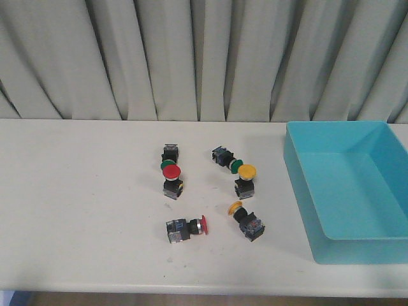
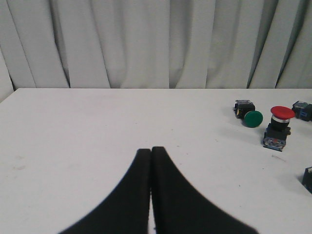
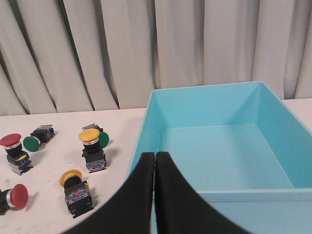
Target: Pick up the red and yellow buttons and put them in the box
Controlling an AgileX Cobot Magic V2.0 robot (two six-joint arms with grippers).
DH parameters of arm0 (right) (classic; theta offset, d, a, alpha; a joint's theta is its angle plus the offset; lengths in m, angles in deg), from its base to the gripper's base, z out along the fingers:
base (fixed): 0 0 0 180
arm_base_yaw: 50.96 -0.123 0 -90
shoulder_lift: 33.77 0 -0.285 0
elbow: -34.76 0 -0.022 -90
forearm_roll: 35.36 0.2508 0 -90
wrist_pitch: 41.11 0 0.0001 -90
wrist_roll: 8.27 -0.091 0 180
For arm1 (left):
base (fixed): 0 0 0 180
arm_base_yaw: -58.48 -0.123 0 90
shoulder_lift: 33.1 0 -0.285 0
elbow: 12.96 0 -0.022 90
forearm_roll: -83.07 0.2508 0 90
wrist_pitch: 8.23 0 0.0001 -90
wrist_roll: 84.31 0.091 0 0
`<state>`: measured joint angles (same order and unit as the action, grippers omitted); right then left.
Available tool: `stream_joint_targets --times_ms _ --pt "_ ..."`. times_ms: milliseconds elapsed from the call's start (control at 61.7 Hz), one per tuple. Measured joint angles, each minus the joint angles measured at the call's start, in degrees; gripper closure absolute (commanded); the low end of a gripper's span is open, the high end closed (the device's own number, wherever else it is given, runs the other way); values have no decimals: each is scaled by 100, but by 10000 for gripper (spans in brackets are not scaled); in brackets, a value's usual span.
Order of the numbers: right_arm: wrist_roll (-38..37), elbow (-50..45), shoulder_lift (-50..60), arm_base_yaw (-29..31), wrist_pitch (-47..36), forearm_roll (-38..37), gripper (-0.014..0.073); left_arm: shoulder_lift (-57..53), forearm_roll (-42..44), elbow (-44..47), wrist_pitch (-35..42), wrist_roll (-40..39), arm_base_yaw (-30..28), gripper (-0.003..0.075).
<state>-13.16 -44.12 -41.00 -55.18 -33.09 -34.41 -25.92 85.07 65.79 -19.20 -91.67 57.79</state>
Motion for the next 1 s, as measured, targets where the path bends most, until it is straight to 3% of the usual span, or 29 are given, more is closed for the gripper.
stream_joint_targets --times_ms 1005 --pt "138 0 0 -65 -21 -177 601 0 0 0 35 0 0 727"
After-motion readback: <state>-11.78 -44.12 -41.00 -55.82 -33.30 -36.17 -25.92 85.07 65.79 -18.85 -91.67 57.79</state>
